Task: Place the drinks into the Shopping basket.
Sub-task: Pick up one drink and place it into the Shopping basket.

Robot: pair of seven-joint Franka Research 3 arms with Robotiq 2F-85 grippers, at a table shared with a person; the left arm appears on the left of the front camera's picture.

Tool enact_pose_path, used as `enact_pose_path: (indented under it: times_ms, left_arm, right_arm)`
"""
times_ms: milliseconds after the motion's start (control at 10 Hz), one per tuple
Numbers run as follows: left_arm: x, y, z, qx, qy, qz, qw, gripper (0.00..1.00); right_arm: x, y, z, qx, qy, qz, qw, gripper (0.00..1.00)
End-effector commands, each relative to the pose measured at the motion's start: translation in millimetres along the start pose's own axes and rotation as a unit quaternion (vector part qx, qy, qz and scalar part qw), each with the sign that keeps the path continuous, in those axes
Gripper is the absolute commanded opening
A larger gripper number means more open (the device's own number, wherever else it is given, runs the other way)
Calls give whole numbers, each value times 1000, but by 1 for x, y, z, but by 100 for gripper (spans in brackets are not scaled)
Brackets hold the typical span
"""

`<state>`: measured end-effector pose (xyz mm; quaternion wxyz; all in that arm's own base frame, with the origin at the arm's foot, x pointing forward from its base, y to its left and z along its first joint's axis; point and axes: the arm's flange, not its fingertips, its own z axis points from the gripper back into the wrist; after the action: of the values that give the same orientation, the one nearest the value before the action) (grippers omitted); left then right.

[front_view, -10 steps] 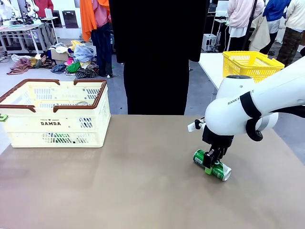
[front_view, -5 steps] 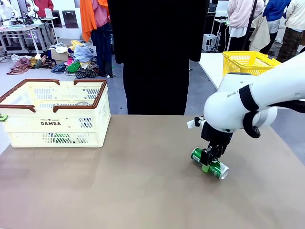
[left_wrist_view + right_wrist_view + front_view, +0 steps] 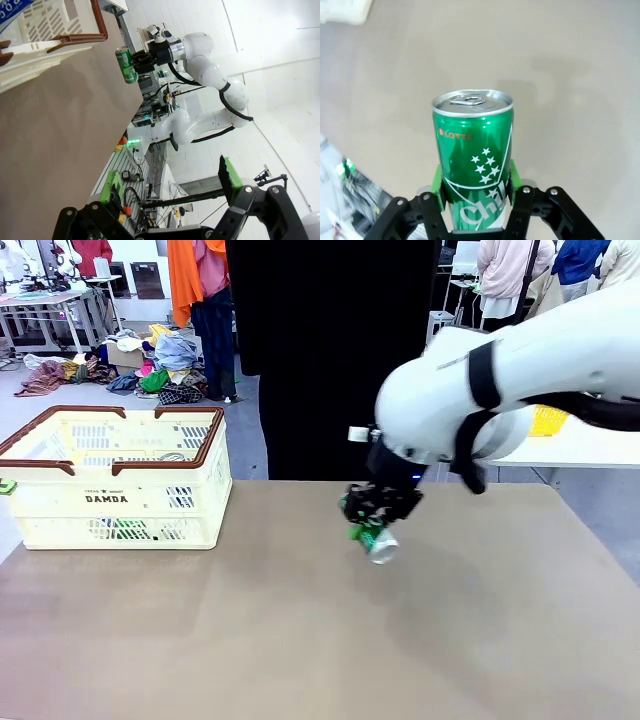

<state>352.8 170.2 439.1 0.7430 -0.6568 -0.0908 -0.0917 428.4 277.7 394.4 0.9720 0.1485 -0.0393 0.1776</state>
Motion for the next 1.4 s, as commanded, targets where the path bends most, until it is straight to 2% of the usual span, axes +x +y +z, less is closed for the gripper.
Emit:
enact_pose_path:
  times_ms: [0,200,400,500,600,700,1000,1100,1200,1300]
  left_arm:
    - [-1,-4,0,-4,1,2,1000,100]
    - [-1,-4,0,-4,1,2,1000,100]
    - [-1,-4,0,-4,1,2,1000,100]
    - [-1,-4,0,-4,1,2,1000,100]
    - [-1,-4,0,-4,1,2,1000,100]
    - [-1,-4,0,-4,1,2,1000,100]
    - [-1,-4,0,-4,1,2,1000,100]
    - [-1,-4,0,-4,1,2,1000,100]
    - [-1,-4,0,-4,1,2,1000,100]
    - [-1,-4,0,-4,1,2,1000,100]
  right_arm:
    - [24,50,-40,-54,-29,-64,996,0]
    - [35,114,-73,-74,-22,-75,994,0]
    - [37,149,-98,-85,15,-67,994,0]
    - [37,156,-102,-79,25,-55,995,0]
    - [37,151,-95,-30,39,-18,999,0]
    - [15,145,-109,-74,15,-59,995,0]
    - [15,145,-109,-74,15,-59,995,0]
    - [23,145,-115,-67,31,-50,996,0]
    - [21,143,-120,-102,58,-117,986,0]
    - [22,145,-124,-109,73,-138,982,0]
